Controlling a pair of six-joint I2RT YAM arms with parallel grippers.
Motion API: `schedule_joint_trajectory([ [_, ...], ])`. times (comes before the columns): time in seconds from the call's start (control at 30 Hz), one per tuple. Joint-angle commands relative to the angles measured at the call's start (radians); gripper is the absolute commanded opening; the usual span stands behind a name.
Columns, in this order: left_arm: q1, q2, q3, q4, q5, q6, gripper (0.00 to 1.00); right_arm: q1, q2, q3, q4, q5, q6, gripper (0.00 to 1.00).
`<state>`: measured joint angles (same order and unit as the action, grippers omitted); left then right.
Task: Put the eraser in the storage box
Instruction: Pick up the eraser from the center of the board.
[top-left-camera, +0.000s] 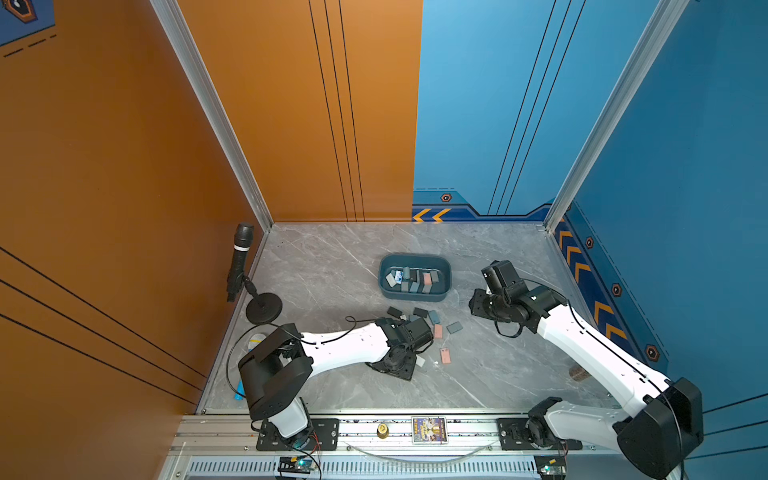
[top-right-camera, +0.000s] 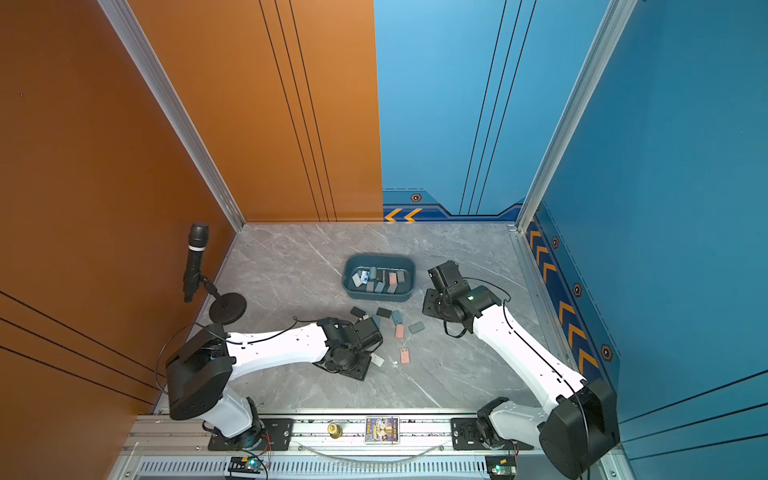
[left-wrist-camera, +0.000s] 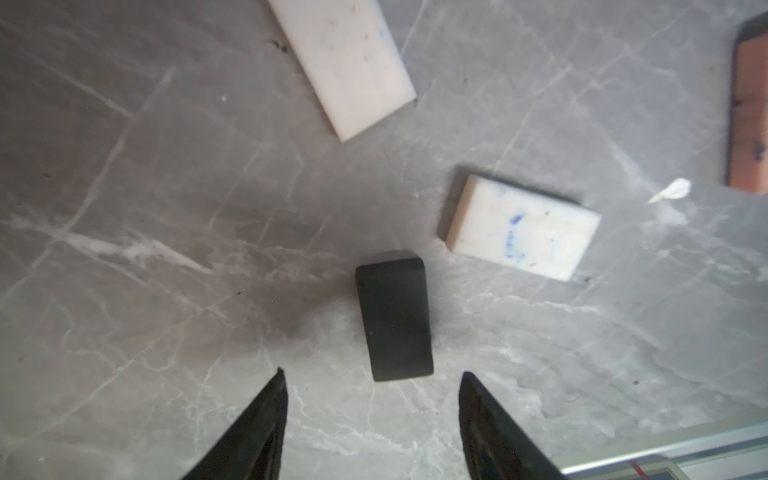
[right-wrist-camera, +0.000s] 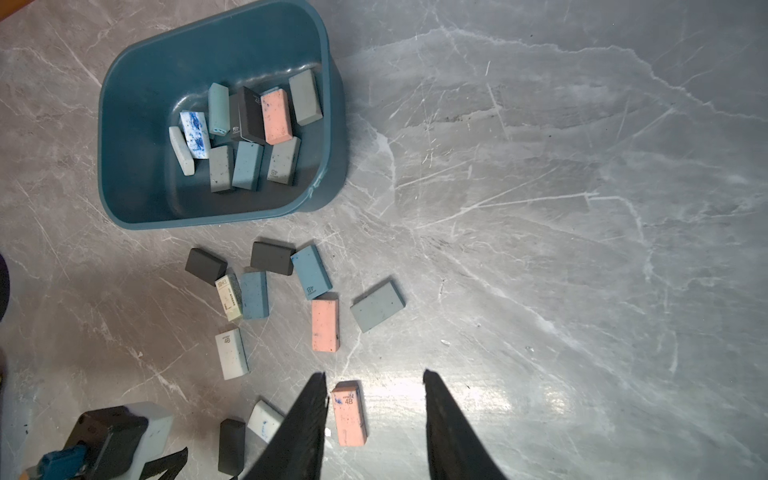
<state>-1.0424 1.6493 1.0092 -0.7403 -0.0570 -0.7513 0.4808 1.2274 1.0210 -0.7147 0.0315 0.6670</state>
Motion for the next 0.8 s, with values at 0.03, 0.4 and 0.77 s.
schedule_joint_trajectory([
  [0.03,-0.022,0.050,0.049,-0.028,-0.018,-0.013,0.66,-0.007,-0.022,-0.015,0.003,0.025,0.018,0.41],
  [0.4,-0.028,0.098,0.033,-0.028,-0.018,-0.025,0.56,-0.012,-0.020,-0.018,-0.003,0.026,0.017,0.40],
  [0.77,-0.026,0.093,0.028,-0.028,-0.041,-0.035,0.31,-0.011,-0.027,-0.022,-0.008,0.022,0.020,0.40],
])
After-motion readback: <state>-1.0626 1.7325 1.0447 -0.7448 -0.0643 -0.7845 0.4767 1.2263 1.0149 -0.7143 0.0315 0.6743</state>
